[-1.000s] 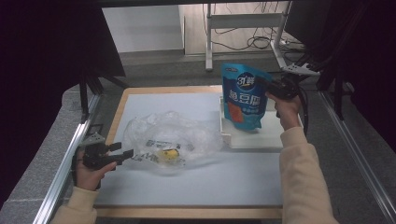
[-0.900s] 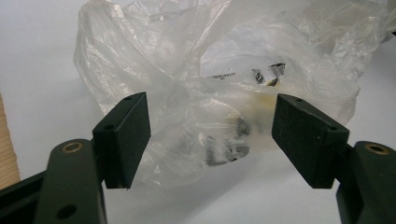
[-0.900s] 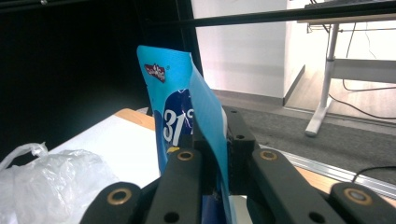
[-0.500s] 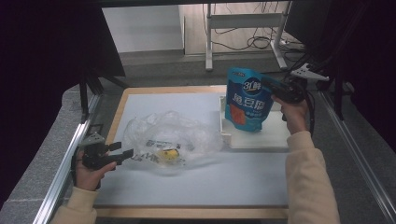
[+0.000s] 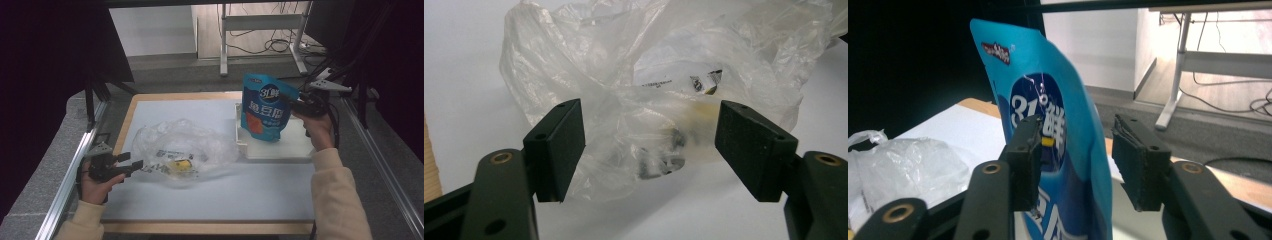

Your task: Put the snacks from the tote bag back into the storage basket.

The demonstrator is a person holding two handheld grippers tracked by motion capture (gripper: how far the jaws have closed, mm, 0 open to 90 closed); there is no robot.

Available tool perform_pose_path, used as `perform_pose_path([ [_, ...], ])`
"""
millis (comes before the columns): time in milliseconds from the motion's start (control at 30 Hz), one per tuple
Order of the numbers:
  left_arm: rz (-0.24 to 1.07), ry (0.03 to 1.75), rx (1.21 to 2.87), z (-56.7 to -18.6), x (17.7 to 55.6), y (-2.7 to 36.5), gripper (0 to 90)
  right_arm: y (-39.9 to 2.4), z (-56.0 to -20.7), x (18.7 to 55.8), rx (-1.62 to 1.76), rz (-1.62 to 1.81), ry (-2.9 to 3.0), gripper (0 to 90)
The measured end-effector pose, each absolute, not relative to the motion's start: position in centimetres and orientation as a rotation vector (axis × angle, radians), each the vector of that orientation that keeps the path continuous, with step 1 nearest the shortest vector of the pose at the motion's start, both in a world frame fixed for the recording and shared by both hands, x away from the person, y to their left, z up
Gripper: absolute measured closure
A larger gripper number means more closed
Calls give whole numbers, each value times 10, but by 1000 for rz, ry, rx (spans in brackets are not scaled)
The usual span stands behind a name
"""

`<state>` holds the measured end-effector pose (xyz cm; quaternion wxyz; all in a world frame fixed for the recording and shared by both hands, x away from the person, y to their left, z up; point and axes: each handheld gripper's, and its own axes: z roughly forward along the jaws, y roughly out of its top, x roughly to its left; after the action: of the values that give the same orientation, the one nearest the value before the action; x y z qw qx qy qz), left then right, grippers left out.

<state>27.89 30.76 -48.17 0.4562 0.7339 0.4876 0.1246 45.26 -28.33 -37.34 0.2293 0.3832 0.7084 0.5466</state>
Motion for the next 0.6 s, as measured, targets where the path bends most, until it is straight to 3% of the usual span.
perform_pose_path([
  [600,312,1172,1802,-475,282,306,281,-303,-392,406,1161,1413,1903,434],
])
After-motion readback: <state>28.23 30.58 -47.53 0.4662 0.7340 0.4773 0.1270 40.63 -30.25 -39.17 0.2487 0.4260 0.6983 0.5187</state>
